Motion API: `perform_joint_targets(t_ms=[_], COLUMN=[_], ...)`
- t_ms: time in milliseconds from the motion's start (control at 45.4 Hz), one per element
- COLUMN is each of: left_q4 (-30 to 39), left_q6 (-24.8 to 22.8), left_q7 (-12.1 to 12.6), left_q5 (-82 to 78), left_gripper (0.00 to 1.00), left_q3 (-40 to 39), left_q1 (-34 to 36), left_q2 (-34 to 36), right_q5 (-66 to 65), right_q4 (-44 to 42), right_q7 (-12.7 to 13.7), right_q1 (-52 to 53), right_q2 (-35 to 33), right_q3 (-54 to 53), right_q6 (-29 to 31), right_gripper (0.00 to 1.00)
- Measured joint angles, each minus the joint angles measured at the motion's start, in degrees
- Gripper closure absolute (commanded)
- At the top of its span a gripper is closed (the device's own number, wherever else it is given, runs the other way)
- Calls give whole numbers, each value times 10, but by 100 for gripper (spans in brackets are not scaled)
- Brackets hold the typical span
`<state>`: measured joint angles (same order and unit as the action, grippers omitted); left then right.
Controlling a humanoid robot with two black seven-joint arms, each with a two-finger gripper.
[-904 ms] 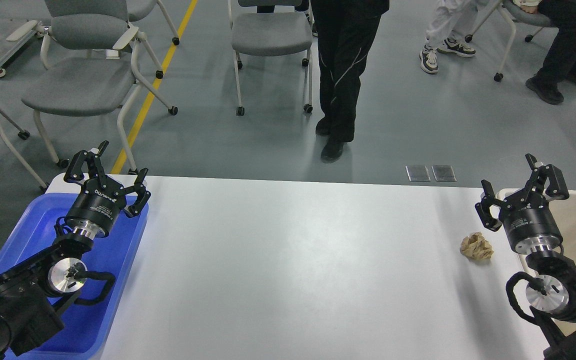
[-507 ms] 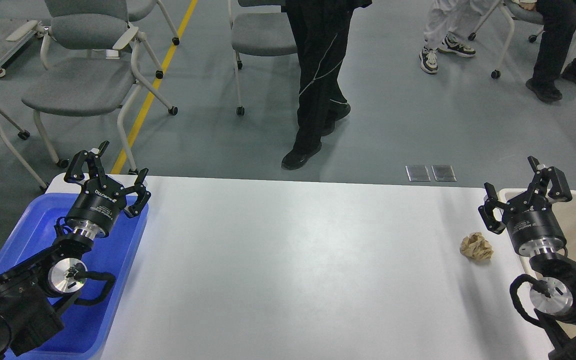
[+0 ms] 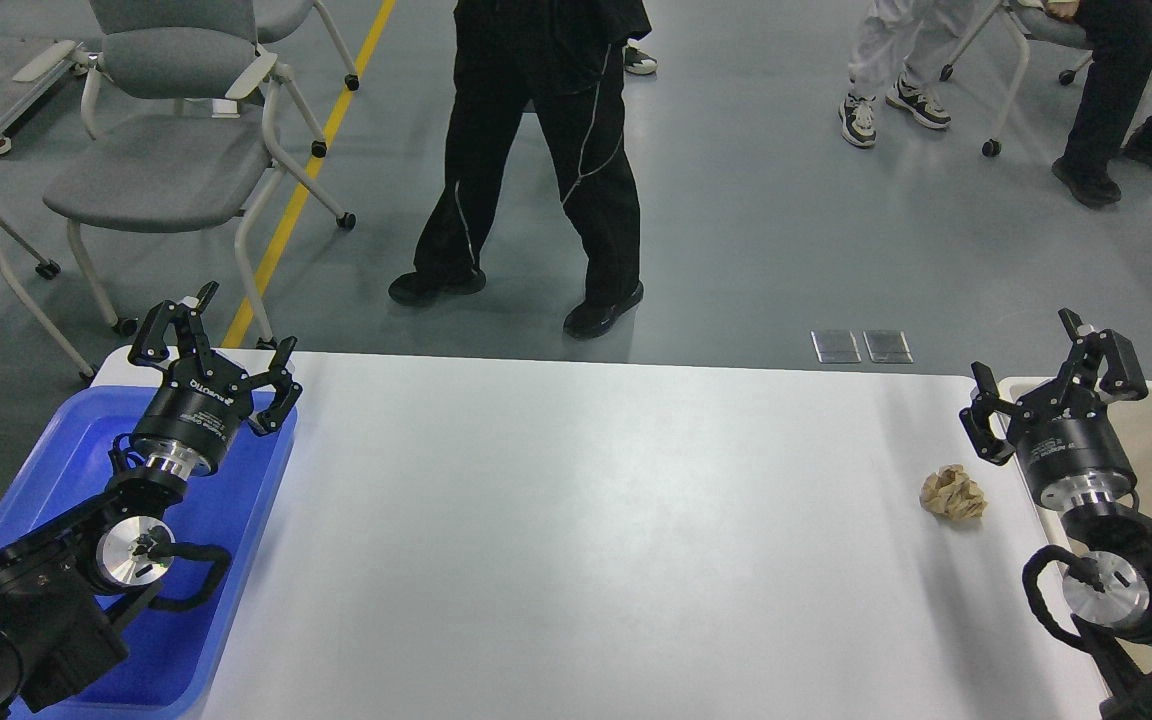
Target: Tidy desktop
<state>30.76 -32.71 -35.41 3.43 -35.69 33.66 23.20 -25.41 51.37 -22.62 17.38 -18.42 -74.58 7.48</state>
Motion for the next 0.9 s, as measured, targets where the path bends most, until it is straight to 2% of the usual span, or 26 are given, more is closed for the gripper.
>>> perform_joint_targets(t_ms=[353, 705, 904], left_q4=[0, 0, 0], left_q6=[0, 0, 0], left_q7=[0, 1, 1], left_q5=[0, 0, 0], left_gripper=[2, 2, 2], left_q3=[0, 0, -1], left_q1=[0, 1, 1], left_q2=[0, 0, 0], right_q5=[3, 3, -11], right_q4=[4, 10, 13], right_q7=[31, 38, 40], right_q1=[5, 10, 28], right_q2=[-17, -44, -81], right_q3=[1, 22, 93], right_q6=[1, 3, 0], right_gripper=[0, 0, 0])
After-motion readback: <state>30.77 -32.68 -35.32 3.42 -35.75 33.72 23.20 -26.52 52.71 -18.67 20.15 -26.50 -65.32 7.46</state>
